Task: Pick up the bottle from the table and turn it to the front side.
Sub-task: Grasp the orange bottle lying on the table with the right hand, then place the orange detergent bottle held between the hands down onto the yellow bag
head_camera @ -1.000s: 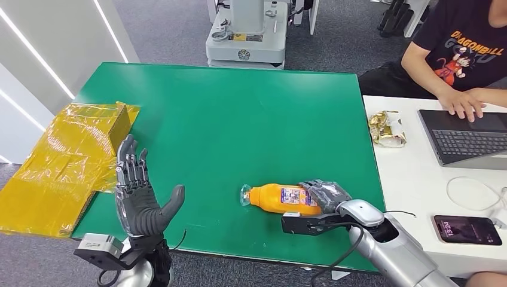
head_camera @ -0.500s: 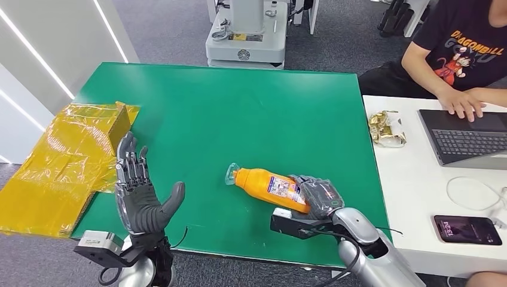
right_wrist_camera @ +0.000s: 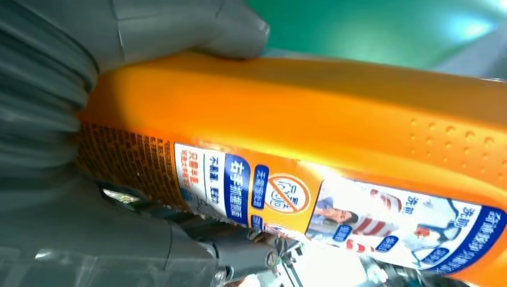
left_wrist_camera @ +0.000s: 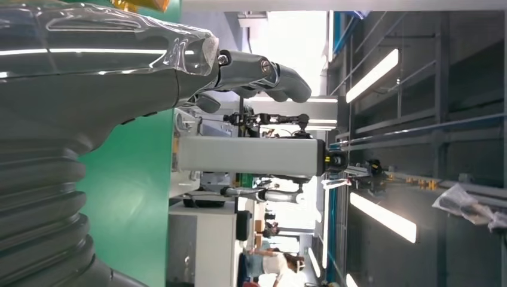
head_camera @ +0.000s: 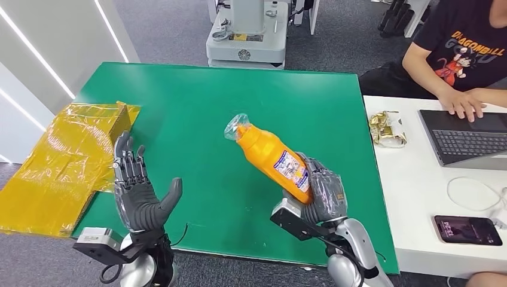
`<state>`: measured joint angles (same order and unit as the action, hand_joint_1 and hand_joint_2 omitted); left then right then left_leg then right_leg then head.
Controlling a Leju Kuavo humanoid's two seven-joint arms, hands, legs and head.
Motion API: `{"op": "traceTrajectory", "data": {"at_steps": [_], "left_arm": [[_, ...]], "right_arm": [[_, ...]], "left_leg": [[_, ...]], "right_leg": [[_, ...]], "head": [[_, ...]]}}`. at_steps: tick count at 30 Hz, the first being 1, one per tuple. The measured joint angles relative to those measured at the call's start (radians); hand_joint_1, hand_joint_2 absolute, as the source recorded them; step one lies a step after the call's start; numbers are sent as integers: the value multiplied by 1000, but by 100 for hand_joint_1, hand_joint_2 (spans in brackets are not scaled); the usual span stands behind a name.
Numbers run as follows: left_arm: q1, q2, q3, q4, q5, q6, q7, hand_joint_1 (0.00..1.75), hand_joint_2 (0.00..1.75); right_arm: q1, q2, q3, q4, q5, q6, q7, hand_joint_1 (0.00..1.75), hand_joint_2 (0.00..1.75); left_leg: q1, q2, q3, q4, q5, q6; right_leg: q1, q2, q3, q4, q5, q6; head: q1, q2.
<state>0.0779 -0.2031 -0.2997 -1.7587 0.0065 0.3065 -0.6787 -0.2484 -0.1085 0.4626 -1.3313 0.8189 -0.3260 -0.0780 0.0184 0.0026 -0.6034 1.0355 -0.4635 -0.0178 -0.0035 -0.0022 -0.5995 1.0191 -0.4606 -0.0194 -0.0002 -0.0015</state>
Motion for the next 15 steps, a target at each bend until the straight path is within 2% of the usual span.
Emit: {"op": "traceTrajectory", "data": {"at_steps": [5,10,15], "left_arm": [[-32,4,-11,25,56,-32,29,0,175],[-59,7,-27,49,77,-56,50,0,175],[-102,19,-63,91,155,-185,103,0,175]], "right_arm": [[13,28,-23,2,-83,-93,-129,175,175],[16,42,-25,16,-116,-108,-172,175,175],[-1,58,-22,64,-168,-128,-248,175,175]], "left_leg": [[0,0,0,0,0,0],[0,0,0,0,0,0],[0,0,0,0,0,0]], "right_leg": [[0,0,0,0,0,0],[0,0,0,0,0,0],[0,0,0,0,0,0]], "head": [[0,0],[0,0],[0,0]]}}
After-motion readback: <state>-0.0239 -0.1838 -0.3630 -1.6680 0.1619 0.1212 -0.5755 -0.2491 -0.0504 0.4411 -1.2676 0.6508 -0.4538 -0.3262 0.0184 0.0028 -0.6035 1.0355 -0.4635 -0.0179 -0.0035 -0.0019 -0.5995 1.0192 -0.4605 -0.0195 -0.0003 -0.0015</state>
